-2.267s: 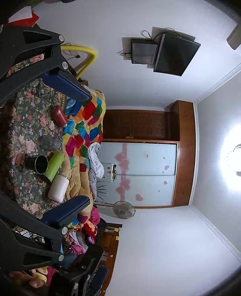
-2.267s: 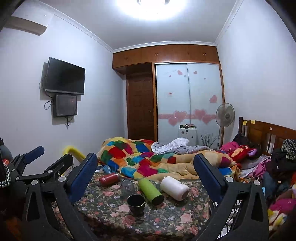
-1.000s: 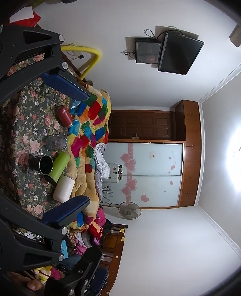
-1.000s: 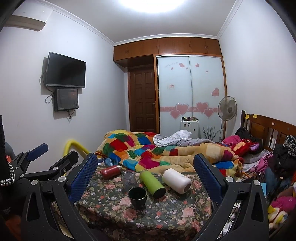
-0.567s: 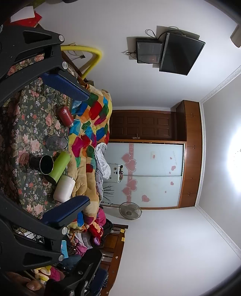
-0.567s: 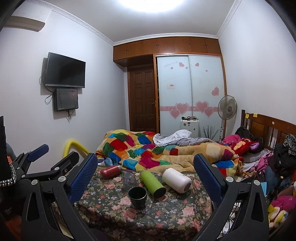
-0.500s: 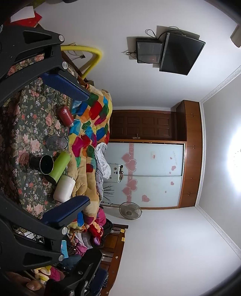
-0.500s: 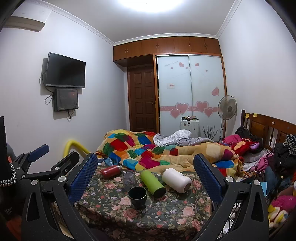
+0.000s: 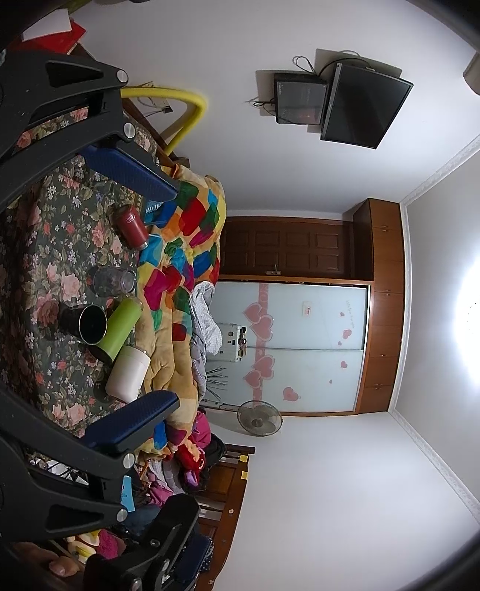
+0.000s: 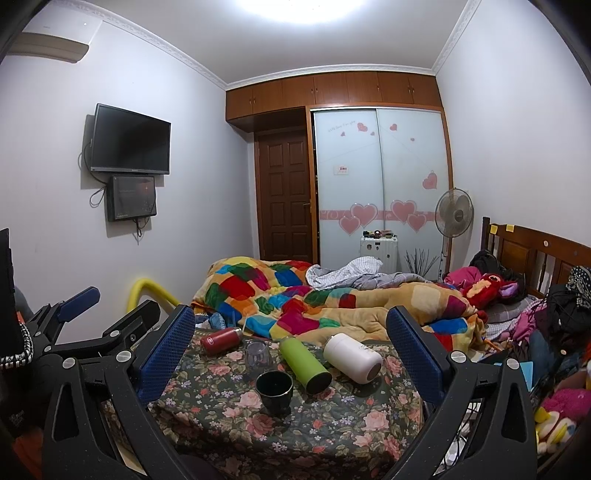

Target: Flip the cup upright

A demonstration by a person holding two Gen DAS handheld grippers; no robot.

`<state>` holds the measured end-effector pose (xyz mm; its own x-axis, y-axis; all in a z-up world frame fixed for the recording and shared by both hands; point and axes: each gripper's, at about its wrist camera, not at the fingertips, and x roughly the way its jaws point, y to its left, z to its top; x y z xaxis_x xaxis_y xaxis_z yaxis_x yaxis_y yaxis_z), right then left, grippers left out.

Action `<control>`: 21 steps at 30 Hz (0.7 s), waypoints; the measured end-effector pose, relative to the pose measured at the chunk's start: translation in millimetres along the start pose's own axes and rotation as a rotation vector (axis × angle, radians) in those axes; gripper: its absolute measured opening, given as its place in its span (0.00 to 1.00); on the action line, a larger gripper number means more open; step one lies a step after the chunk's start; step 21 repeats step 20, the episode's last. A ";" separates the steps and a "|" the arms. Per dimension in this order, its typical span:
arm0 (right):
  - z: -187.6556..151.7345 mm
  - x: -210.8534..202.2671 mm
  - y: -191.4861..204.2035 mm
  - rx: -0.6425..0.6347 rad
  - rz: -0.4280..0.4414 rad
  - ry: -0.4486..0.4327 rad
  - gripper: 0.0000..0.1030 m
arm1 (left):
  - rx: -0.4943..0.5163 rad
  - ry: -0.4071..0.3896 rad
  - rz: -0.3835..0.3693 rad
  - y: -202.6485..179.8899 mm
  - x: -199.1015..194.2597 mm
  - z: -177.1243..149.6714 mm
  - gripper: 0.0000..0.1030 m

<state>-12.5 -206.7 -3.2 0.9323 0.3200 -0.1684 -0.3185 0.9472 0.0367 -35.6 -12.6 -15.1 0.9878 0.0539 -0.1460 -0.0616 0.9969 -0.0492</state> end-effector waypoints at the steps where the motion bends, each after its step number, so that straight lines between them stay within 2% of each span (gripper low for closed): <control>1: 0.0 -0.3 -0.2 0.000 0.000 0.000 1.00 | 0.000 0.001 0.001 -0.1 0.1 0.0 1.00; 21: -6.3 11.7 3.1 -0.002 -0.008 0.034 1.00 | -0.033 0.029 -0.022 9.0 12.0 -6.2 1.00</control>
